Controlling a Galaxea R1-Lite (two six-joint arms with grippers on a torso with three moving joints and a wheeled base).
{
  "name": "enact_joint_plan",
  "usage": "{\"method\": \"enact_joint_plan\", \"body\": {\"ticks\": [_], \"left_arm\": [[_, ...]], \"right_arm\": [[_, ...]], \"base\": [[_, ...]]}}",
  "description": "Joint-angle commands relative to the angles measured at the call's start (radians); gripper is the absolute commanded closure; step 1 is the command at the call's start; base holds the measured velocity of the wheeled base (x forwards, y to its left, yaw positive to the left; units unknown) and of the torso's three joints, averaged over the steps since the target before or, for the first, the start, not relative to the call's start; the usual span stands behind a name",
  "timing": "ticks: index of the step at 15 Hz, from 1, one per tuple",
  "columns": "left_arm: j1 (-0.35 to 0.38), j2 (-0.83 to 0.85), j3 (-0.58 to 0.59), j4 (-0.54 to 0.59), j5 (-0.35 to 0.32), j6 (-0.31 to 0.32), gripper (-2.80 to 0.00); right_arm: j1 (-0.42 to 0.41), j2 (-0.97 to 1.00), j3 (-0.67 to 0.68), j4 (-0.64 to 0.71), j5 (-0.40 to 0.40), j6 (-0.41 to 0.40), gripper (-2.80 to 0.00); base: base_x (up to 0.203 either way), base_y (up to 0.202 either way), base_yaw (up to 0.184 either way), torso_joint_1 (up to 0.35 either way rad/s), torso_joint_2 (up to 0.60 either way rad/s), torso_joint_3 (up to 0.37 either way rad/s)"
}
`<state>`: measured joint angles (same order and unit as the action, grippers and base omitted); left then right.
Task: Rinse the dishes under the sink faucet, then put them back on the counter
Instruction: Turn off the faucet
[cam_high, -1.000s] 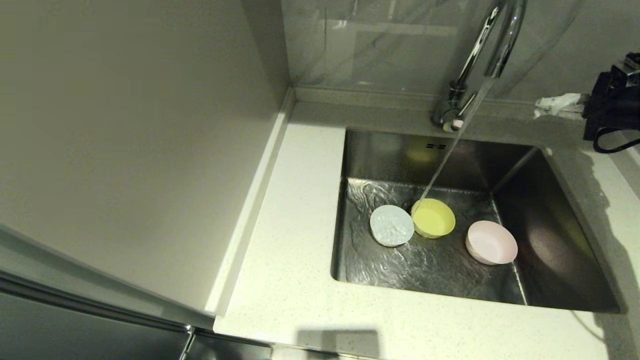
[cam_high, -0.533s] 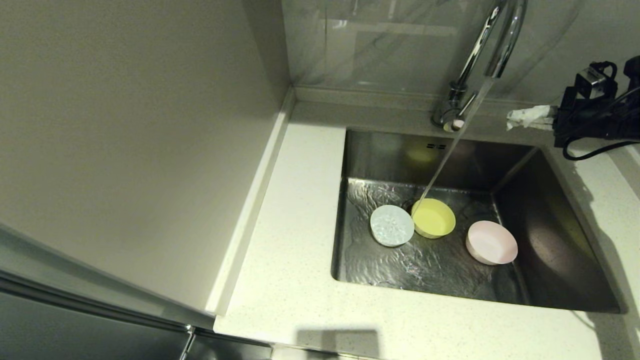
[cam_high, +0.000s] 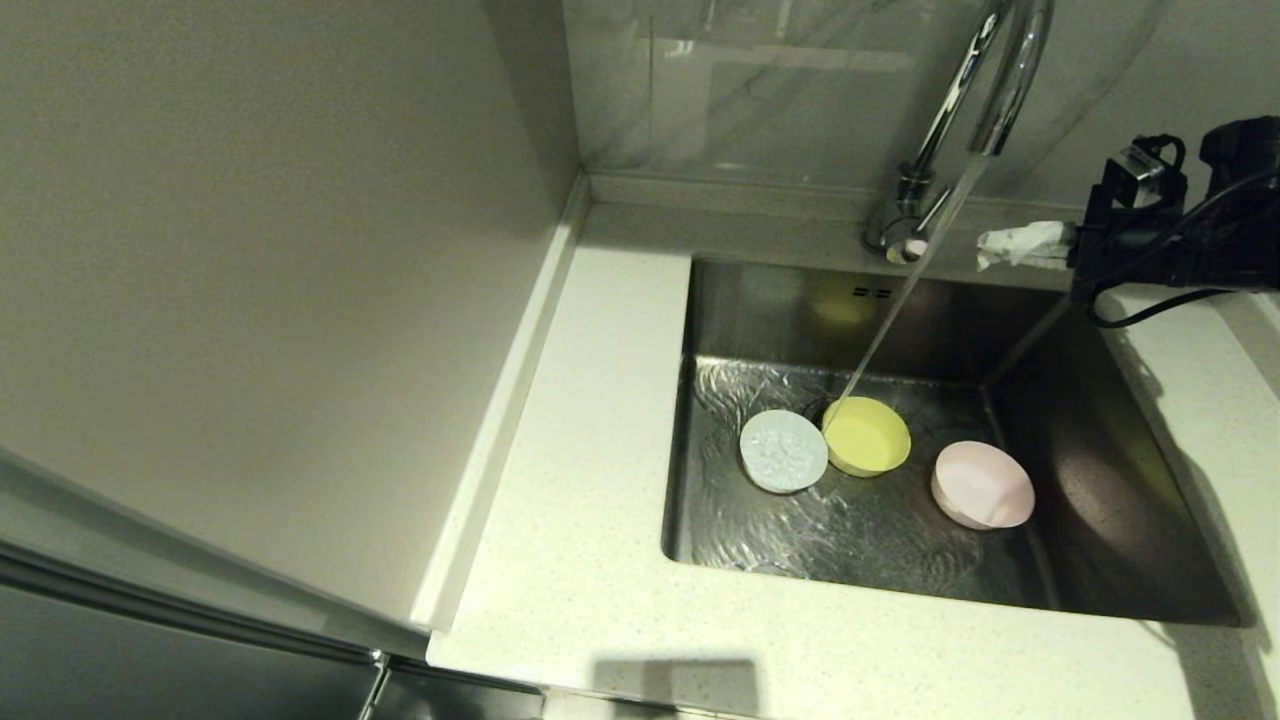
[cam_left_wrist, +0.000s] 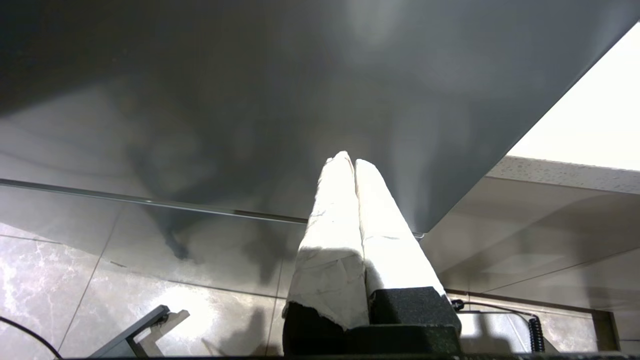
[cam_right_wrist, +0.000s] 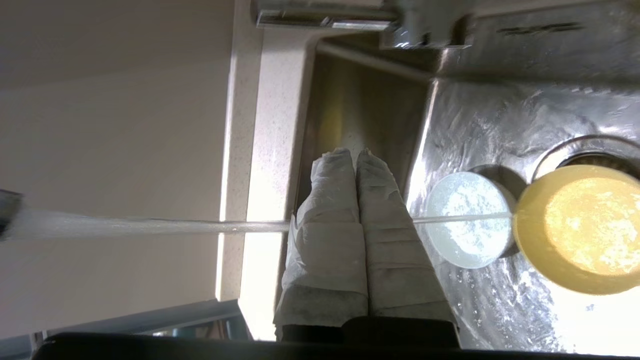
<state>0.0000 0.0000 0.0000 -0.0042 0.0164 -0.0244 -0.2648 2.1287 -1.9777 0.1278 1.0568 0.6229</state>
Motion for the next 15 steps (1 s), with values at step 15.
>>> {"method": "enact_joint_plan", "body": {"ticks": [15], "left_arm": [[0.000,-0.002,0.000,0.000,0.000,0.000,0.00]], "right_arm": [[0.056,0.064,0.000,-0.266,-0.006,0.004,0.00]], "base": [[0.000,0.000,0.000,0.000,0.00,0.000]]}}
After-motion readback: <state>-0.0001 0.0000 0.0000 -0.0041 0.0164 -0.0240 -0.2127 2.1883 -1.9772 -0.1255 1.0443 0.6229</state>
